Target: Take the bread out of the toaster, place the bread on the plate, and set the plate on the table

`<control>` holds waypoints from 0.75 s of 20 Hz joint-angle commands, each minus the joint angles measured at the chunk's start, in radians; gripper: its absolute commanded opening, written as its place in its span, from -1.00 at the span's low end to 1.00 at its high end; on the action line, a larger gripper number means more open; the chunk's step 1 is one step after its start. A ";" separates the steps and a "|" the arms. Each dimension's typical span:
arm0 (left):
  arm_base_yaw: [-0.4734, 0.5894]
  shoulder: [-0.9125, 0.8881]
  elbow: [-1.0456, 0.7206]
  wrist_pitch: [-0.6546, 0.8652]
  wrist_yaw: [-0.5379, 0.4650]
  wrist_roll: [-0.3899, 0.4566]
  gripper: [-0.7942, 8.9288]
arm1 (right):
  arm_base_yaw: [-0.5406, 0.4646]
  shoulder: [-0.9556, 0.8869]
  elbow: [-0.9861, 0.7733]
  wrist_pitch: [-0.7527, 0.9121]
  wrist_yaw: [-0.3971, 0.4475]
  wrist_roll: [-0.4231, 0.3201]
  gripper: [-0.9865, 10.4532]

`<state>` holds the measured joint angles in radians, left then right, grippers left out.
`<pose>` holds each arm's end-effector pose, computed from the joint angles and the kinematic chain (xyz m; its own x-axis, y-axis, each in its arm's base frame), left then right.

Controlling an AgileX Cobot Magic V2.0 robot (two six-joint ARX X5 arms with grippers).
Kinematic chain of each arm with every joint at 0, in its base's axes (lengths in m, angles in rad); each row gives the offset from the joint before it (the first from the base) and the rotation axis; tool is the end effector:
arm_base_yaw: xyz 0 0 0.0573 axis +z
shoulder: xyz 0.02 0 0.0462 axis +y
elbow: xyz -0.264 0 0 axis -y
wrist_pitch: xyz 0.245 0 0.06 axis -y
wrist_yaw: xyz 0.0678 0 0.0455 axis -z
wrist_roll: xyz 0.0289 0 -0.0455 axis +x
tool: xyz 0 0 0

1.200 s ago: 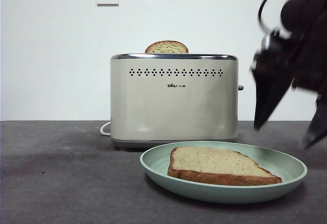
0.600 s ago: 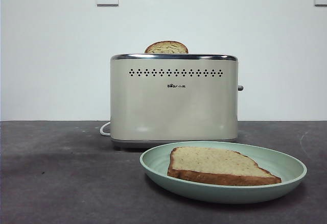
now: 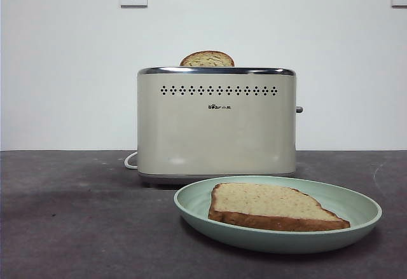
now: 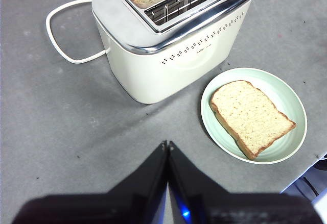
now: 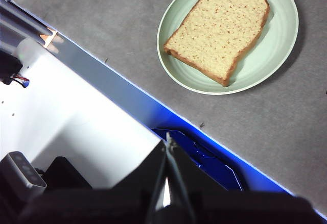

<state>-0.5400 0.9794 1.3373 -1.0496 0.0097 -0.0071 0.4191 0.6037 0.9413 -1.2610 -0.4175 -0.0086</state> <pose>0.1334 -0.0803 0.4030 0.6556 -0.4043 -0.6378 0.5166 0.8561 -0.0117 0.0599 0.0395 0.3160 0.3386 0.5947 -0.7291 -0.6016 0.7327 0.3182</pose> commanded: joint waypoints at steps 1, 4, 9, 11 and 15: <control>-0.004 -0.001 0.001 0.000 -0.002 0.010 -0.85 | 0.002 -0.003 -0.004 0.002 0.002 -0.008 -0.85; -0.004 -0.001 0.001 0.000 -0.005 0.011 -0.85 | 0.002 -0.002 -0.004 0.002 0.002 -0.008 -0.85; -0.003 -0.001 0.001 0.001 -0.005 0.011 -0.85 | 0.002 -0.003 -0.004 0.002 0.002 -0.008 -0.85; -0.003 -0.001 0.001 0.001 -0.005 0.011 -0.85 | 0.002 -0.002 -0.004 0.002 0.002 -0.008 -0.85; -0.003 -0.001 0.001 0.007 -0.010 0.011 -0.84 | 0.002 -0.002 -0.004 0.002 0.002 -0.008 -0.85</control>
<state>-0.5400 0.9798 1.3373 -1.0496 0.0025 -0.0071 0.4191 0.6037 0.9413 -1.2613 -0.4164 -0.0086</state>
